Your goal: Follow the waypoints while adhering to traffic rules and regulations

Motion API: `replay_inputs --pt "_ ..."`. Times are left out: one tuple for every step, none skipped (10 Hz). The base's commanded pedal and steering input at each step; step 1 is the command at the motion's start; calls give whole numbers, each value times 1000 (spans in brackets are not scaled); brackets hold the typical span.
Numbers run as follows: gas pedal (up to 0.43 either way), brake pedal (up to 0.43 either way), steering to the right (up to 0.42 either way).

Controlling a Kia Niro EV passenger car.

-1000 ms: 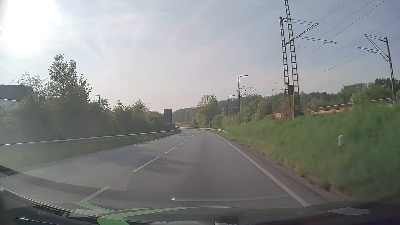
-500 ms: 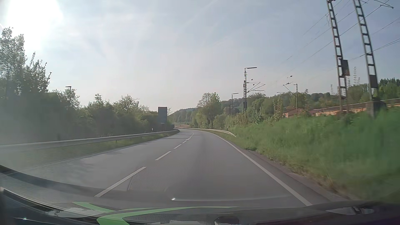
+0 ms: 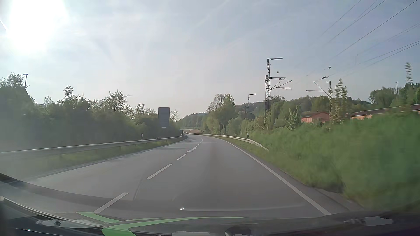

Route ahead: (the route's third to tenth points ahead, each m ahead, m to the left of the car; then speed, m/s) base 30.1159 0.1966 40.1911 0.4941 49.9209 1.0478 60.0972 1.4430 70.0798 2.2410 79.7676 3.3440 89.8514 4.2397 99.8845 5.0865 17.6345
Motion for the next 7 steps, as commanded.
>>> replay_inputs --pt "87 0 -3" --pt "87 0 -3" --pt "87 0 -2" --pt "87 0 -2" --pt "87 0 -2" --pt "87 0 -2" --pt "87 0 -3"
